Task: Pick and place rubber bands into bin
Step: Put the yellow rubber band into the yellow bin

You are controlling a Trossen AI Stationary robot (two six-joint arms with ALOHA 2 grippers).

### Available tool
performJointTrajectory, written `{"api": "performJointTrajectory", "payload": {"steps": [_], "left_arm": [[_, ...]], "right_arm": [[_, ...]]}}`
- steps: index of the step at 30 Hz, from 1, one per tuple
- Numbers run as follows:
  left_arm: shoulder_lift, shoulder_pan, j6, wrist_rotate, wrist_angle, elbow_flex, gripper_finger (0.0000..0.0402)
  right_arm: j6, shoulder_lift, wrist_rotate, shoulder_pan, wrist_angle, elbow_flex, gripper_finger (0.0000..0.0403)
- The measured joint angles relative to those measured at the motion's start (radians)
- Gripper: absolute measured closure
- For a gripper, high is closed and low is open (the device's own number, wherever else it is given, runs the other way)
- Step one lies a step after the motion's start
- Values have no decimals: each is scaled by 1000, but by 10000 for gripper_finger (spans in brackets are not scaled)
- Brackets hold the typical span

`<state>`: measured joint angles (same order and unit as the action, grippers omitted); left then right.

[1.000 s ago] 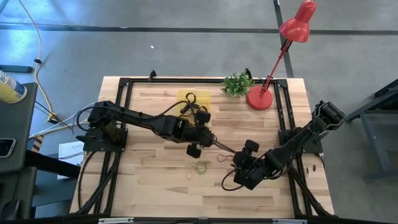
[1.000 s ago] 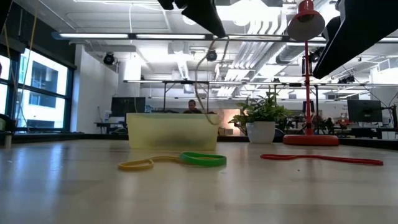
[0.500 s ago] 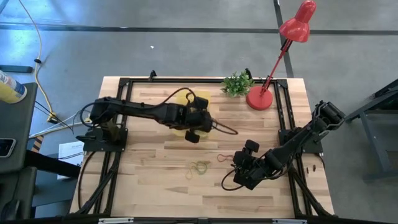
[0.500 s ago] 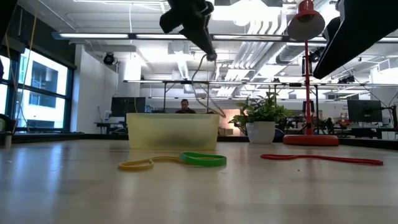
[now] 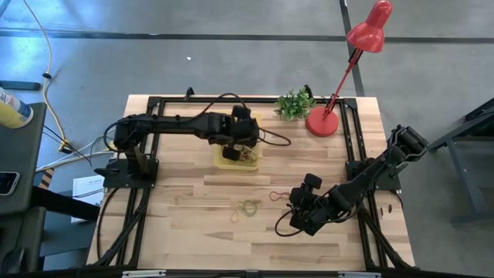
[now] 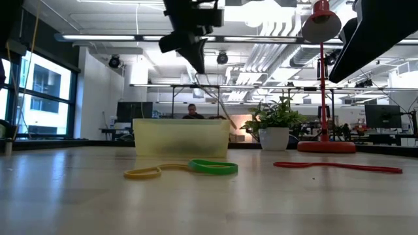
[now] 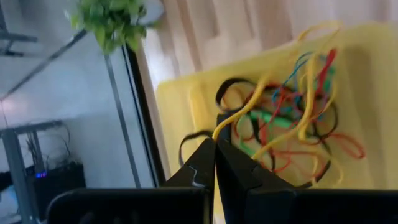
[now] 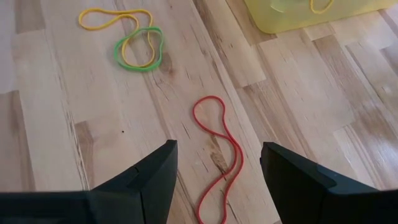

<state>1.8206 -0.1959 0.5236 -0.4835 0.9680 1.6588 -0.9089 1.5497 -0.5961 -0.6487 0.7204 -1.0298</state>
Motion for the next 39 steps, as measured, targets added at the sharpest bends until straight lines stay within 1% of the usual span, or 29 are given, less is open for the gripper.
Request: {"api": "performJointTrajectory", "payload": {"steps": [6, 14, 18, 27, 37, 39], "left_arm": [[0, -40, 12, -1, 49, 0, 401], [0, -46, 22, -7, 60, -18, 401], [0, -47, 19, -6, 59, -51, 401], [0, -46, -13, 56, 6, -130, 401], [0, -46, -27, 65, -8, -137, 401], [0, -46, -27, 80, -8, -137, 400]], "right_arm": [[0, 0, 0, 0, 0, 0, 183], [-10, 0, -1, 0, -7, 0, 183], [-11, 0, -1, 0, -16, 0, 183], [-11, 0, -2, 0, -31, 0, 183], [-11, 0, -2, 0, -45, 0, 183], [-11, 0, -2, 0, -45, 0, 183]]}}
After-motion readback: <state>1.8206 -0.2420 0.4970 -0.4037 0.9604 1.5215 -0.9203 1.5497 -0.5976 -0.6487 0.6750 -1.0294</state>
